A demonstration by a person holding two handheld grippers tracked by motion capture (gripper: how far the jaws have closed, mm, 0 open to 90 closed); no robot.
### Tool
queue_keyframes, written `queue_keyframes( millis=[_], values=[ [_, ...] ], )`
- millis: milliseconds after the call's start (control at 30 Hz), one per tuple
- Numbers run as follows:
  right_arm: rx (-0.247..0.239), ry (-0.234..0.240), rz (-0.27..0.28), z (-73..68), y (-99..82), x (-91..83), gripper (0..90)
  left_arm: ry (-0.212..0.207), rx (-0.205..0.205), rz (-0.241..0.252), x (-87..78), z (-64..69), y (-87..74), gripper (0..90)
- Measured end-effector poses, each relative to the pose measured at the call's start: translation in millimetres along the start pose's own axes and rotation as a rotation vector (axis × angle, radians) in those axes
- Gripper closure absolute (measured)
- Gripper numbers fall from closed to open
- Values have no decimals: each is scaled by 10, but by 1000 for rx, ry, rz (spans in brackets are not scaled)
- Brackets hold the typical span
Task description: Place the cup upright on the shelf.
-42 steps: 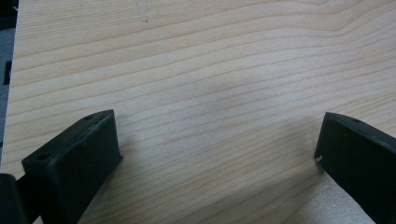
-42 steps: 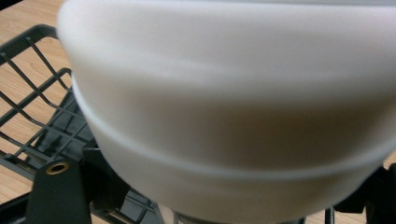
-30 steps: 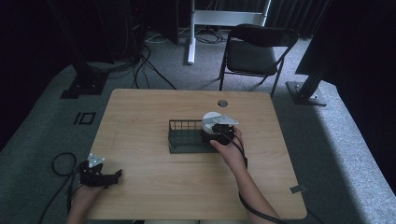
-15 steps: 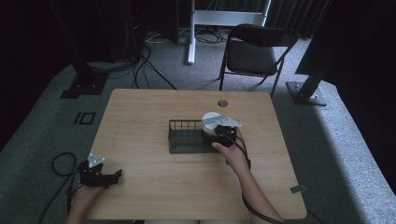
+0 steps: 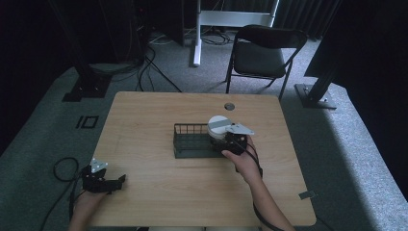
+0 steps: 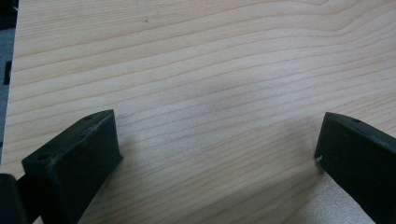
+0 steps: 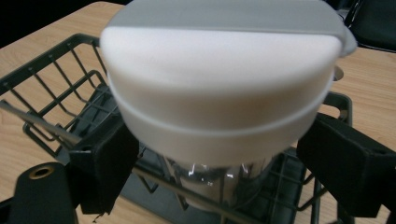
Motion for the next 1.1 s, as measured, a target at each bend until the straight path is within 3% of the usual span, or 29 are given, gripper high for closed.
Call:
queue_keyframes(
  millis=[700,1100],
  values=[
    [12,5,53,67,-161,-372,130,0,0,0,0,0,0,1],
    [24,-21,46,230,-338,-519,130,0,0,0,0,0,0,1]
  ],
)
Point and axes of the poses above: each handheld gripper's, and its own axes: x roughly forward along the jaws, y roughly out of its top, z roughly to its right, the point moved 7 cm from there along x, roughly forward along the jaws, and after that the axes turned 10 degrees about y, right-handed, at the moved point
